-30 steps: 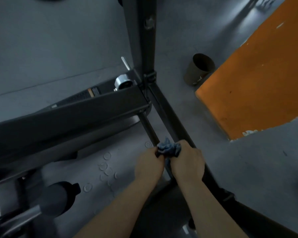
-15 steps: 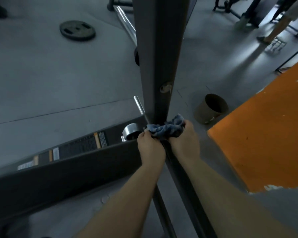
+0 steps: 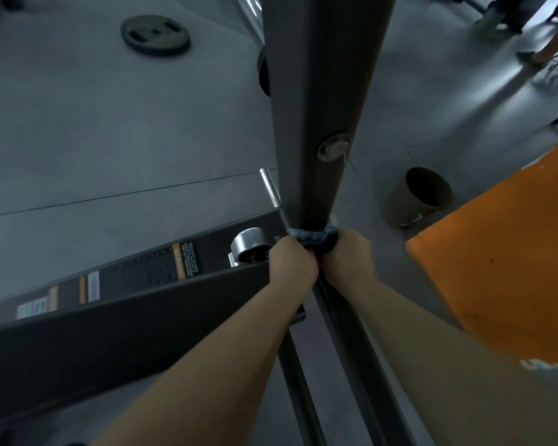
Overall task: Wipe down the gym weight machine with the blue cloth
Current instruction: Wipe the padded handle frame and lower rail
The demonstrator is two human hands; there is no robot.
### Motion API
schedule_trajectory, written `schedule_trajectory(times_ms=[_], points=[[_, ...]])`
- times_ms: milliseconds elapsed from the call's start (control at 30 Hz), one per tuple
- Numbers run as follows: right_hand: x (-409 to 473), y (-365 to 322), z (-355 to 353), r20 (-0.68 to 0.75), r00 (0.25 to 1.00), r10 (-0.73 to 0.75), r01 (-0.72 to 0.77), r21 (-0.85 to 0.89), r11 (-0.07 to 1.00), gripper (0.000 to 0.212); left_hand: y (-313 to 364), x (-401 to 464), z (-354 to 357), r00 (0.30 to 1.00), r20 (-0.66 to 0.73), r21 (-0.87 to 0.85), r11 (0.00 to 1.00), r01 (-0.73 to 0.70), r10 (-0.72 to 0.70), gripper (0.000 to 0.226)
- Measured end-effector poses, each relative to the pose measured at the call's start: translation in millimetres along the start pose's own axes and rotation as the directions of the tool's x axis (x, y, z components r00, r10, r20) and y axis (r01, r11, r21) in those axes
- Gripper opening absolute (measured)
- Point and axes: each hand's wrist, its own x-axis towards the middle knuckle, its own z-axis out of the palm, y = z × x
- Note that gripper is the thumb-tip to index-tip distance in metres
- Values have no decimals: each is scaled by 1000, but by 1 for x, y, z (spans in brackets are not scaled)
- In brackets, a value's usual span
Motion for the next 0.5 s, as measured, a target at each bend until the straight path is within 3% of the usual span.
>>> schedule_trajectory(times_ms=[100, 167, 200, 267, 333, 400, 500], points=[[-15, 3, -5, -46, 997, 54, -49, 97, 994, 23, 0, -9, 9, 1000, 26, -26, 1000, 13, -12, 27], [-16, 8, -8, 3, 1000, 10, -10, 5, 1000, 21, 2, -16, 17, 997, 70, -72, 996, 47, -42, 30], [-17, 8, -9, 35, 999, -30, 35, -127, 991, 21, 3, -17, 20, 994, 84, -119, 989, 83, -73, 31], [-17, 4, -5, 66, 997, -37, 47, -162, 986, 19, 5, -14, 18, 987, 102, -293, 944, 153, -128, 28], [-12, -3, -1, 116, 984, -133, 159, -253, 954, 20, 7, -8, 12, 987, 74, -422, 892, 160, -142, 24], [-6, -8, -4, 208, 967, -149, 210, -315, 926, 20, 11, -1, 4, 993, 39, -369, 922, 115, -108, 24], [4, -21, -10, 207, 964, -169, 237, -372, 897, 36, 13, 9, -5, 1000, 4, -126, 992, 18, -18, 25]])
